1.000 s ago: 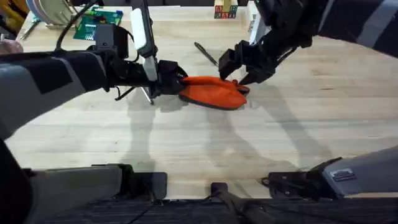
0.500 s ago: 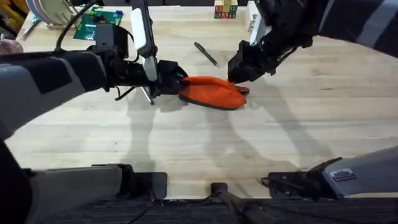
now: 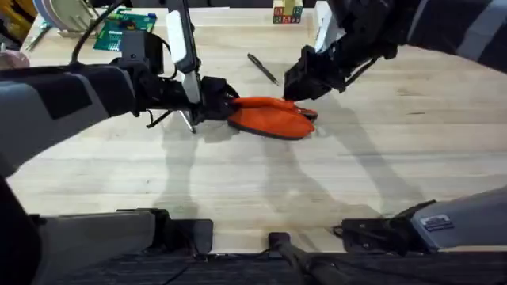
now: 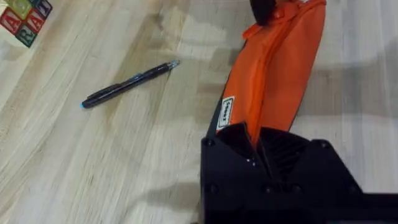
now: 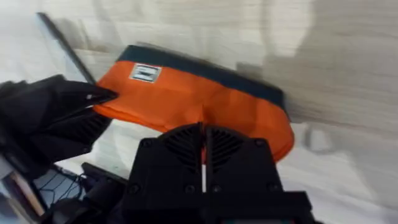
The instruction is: Unzip the bag, pick up the pens from the table one at a time and place them inside, then zip the bag closed.
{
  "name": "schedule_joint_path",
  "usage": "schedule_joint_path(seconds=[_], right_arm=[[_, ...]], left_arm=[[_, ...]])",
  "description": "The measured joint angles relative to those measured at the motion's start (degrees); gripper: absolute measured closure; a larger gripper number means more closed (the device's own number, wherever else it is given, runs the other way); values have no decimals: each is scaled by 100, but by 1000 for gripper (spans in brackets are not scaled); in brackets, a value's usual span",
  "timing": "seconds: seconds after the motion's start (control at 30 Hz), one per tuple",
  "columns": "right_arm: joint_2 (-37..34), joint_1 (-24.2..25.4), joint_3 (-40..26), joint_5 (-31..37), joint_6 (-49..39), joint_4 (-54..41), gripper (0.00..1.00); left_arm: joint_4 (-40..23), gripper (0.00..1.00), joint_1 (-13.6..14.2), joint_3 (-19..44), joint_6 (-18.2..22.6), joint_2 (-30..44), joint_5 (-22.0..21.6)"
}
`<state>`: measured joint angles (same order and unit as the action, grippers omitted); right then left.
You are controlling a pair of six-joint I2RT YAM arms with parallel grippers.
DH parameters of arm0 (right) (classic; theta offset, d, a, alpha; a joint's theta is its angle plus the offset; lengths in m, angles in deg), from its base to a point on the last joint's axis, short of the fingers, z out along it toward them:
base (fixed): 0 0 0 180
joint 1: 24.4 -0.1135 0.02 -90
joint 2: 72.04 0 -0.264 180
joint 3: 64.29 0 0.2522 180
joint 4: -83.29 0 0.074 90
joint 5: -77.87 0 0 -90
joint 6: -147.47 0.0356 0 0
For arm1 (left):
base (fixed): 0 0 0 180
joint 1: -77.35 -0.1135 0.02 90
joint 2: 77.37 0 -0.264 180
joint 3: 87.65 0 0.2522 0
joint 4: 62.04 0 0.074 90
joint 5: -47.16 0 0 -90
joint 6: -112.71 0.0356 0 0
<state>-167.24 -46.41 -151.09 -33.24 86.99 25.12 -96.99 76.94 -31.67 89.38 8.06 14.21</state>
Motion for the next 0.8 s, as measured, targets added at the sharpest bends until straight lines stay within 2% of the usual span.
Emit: schedule_joint_path(seconds=[0.3, 0.8], right_arm=[[0, -283, 0, -468, 4, 424, 968], [0, -1142, 0, -331, 201, 2038, 969]], left_arm=[[0, 957, 0, 0, 0, 0, -1], [2, 957, 0, 0, 0, 0, 1]])
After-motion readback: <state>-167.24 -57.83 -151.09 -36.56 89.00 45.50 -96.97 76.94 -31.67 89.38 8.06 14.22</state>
